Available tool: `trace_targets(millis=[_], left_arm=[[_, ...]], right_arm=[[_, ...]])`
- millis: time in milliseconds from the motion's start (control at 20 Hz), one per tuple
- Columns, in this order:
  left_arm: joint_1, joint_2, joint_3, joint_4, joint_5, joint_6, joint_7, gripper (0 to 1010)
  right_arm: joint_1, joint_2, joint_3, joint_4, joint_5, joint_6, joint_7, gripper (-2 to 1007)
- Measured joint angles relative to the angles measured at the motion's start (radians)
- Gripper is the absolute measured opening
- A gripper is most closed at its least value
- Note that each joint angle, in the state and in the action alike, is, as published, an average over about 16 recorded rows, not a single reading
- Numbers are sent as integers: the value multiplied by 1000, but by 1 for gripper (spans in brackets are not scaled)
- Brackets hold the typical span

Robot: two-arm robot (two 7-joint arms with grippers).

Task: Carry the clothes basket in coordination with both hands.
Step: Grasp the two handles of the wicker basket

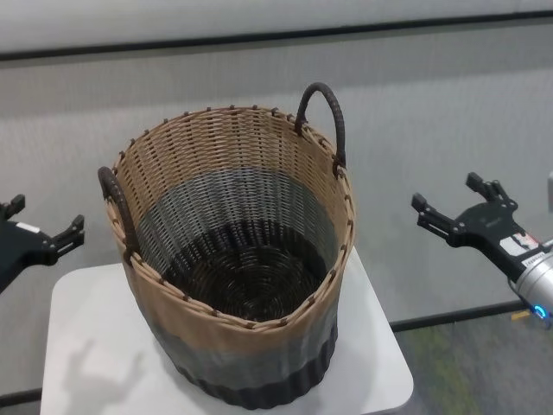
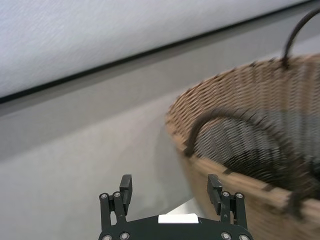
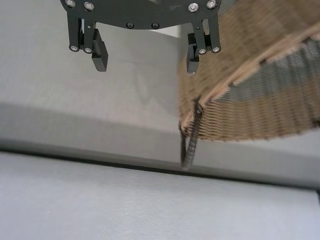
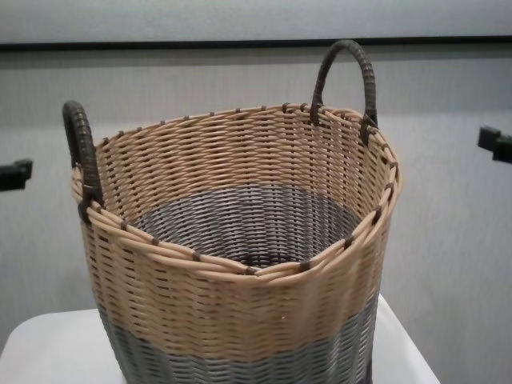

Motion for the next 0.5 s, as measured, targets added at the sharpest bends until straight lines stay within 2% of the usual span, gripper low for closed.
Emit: trace_targets(millis=[250, 500], left_arm=[[20, 7, -33, -55, -36, 23, -32, 1002], [37, 7, -52, -103, -51, 50, -51, 1002]], right_arm=[[10, -9, 25, -10, 55, 23, 46, 1000], [21, -18, 34, -19, 50, 33, 58, 1000]])
